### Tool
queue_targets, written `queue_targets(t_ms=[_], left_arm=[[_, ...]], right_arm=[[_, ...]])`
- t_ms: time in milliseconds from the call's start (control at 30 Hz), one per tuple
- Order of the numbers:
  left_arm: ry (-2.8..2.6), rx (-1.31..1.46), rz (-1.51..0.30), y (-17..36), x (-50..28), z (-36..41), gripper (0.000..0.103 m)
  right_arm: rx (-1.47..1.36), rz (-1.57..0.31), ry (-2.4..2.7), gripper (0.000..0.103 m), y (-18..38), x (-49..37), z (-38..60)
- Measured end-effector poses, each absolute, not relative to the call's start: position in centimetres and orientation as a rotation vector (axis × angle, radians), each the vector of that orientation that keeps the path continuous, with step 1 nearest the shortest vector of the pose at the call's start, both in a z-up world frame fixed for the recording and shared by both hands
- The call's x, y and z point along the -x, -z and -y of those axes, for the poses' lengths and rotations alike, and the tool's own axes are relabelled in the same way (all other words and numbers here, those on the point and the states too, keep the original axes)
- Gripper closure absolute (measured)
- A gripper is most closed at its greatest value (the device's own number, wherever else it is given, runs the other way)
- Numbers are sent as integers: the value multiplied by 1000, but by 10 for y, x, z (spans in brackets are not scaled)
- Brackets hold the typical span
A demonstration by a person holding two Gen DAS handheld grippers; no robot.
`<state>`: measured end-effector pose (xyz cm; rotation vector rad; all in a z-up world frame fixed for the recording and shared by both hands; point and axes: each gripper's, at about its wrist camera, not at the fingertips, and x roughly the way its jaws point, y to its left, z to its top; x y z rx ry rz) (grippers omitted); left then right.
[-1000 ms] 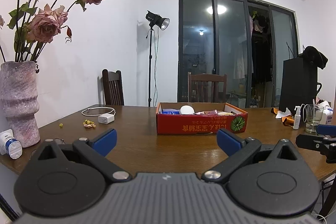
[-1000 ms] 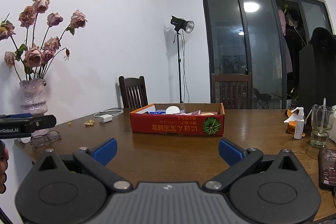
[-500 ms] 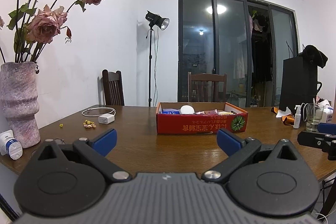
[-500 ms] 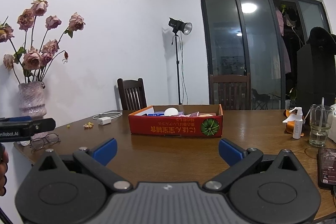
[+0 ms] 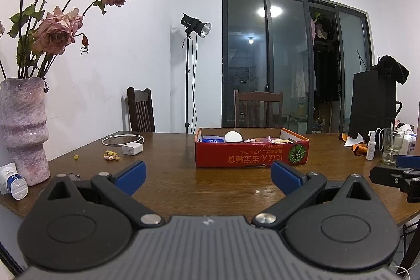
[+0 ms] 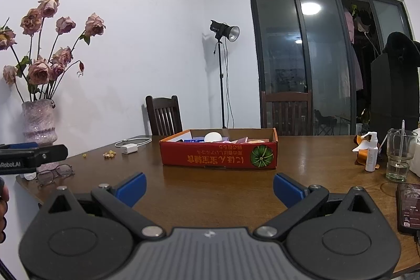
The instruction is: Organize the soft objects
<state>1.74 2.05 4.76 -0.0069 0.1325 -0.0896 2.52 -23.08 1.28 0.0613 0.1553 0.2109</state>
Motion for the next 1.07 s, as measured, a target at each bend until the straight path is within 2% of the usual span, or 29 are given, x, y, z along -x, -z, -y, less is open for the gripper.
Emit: queue_targets(t_ms=[1067], left_arm=[[91, 19, -100, -48, -14, -22, 0]], right_arm=[[-66, -124, -198, 0, -14, -21, 232]])
